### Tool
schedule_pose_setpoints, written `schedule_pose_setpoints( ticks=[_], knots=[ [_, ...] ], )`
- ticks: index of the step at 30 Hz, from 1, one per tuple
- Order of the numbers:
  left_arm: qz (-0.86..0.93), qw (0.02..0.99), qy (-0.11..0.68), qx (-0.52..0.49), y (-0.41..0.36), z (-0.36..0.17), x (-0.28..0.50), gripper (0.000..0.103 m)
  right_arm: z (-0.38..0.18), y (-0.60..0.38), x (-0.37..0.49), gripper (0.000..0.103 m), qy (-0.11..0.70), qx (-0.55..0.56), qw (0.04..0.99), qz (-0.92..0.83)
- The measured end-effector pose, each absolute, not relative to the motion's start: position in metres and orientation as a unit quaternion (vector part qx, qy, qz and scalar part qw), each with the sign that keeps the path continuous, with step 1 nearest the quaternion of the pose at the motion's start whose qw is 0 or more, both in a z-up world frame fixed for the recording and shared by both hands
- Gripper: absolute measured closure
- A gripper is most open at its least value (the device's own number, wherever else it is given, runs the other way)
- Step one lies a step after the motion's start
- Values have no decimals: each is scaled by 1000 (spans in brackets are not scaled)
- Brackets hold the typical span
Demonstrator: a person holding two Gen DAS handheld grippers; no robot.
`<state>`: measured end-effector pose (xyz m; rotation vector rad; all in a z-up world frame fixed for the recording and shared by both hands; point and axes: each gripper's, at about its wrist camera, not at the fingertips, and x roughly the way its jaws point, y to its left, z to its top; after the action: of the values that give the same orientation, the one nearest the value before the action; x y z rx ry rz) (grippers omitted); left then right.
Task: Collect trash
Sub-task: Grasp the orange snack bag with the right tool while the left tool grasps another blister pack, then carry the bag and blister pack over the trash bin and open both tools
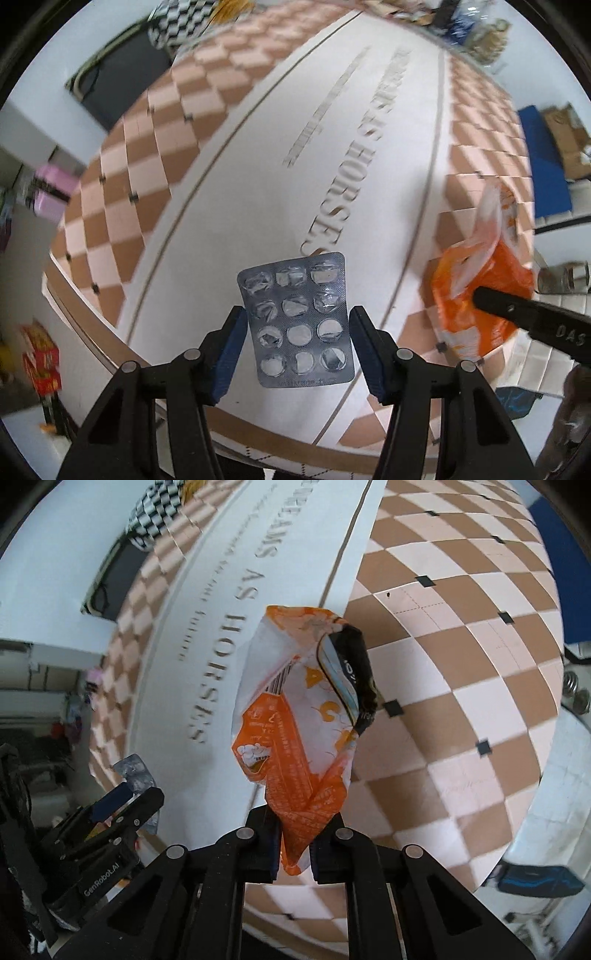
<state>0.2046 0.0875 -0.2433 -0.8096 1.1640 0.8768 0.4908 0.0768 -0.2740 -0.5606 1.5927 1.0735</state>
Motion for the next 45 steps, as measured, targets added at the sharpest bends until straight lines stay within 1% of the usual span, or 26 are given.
schedule_pose_setpoints(
  ticks=[4, 5, 8, 14, 19, 24, 30, 34, 36, 38, 39, 42, 45],
  knots=[
    [377, 706, 499, -330, 82, -209, 195, 49, -254, 59, 475, 93, 667, -203, 555, 454],
    [374, 712, 497, -325, 89, -215, 200, 49, -248, 53, 468, 93, 666, -193, 560, 454],
    [358, 735, 487, -309, 83, -201, 188, 49, -233, 37, 446, 93, 660, -172, 573, 454],
    [306, 779, 480, -262, 66, -185, 141, 49, -205, -3, 389, 94, 644, -133, 609, 443],
    [254, 800, 495, -226, 44, -189, 88, 49, -196, -44, 318, 94, 637, -104, 644, 410],
    [212, 794, 531, -207, 23, -215, 44, 49, -221, -94, 241, 94, 662, -67, 654, 360],
    [179, 765, 581, -212, -3, -274, 7, 49, -283, -140, 171, 94, 712, -42, 626, 316],
    [161, 738, 613, -231, -16, -343, 1, 49, -341, -163, 141, 94, 741, -36, 606, 289],
    [149, 725, 624, -251, -18, -379, 3, 49, -382, -173, 131, 94, 755, -33, 596, 273],
    [134, 702, 638, -287, -19, -433, 9, 49, -417, -181, 127, 94, 765, -28, 588, 261],
    [128, 695, 642, -298, -18, -450, 11, 49, -445, -186, 126, 94, 772, -23, 583, 253],
    [116, 662, 654, -348, -13, -524, 21, 49, -509, -192, 126, 94, 786, -13, 570, 238],
    [112, 638, 669, -365, -11, -595, 34, 49, -575, -195, 127, 94, 799, -4, 557, 226]
  ],
)
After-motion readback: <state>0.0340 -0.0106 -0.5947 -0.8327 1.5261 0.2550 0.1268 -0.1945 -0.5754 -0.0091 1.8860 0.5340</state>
